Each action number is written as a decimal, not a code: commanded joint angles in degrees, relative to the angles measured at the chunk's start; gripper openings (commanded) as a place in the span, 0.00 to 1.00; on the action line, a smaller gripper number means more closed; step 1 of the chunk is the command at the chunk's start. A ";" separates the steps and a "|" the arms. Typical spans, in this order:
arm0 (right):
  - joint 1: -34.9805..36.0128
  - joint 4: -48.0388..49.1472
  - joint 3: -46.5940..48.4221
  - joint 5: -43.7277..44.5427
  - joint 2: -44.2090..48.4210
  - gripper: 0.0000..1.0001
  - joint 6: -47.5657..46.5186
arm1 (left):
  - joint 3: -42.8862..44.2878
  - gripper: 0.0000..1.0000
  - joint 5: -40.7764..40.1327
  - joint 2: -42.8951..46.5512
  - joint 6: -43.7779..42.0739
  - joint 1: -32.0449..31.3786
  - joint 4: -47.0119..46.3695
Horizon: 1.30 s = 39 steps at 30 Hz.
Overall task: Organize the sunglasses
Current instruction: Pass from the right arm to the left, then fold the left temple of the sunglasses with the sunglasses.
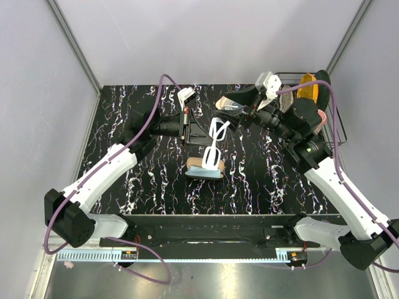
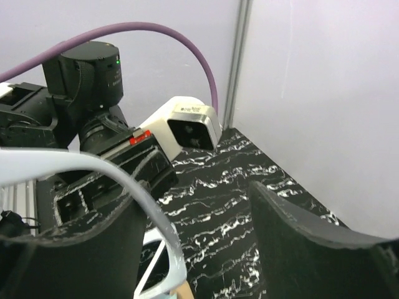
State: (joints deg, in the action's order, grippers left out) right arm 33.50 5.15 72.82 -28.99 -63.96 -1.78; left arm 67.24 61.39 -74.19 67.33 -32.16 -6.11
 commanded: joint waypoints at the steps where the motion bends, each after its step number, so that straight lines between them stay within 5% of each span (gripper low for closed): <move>1: 0.34 -3.38 1.80 6.48 3.84 0.72 -0.33 | 0.26 0.00 0.92 0.10 -0.79 2.01 -2.95; 11: 0.43 -11.73 6.72 2.45 7.80 0.74 -0.77 | 0.35 0.00 1.90 -0.51 -6.16 5.88 2.24; 16: 0.43 -13.15 7.60 -9.19 7.11 0.38 4.22 | 2.36 0.00 0.23 -1.13 -8.00 6.76 5.66; 23: 0.52 1.42 2.43 -19.96 -0.36 0.10 19.52 | 3.07 0.00 -1.00 -0.69 -8.97 6.76 8.48; 39: 0.69 4.70 -3.12 -11.55 -3.19 0.05 18.13 | 3.60 0.00 -0.12 1.95 -5.80 6.85 6.28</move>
State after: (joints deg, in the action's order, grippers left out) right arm 33.76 7.92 67.90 -45.60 -70.00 17.28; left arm 67.51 60.93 -74.59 61.08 -25.54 3.25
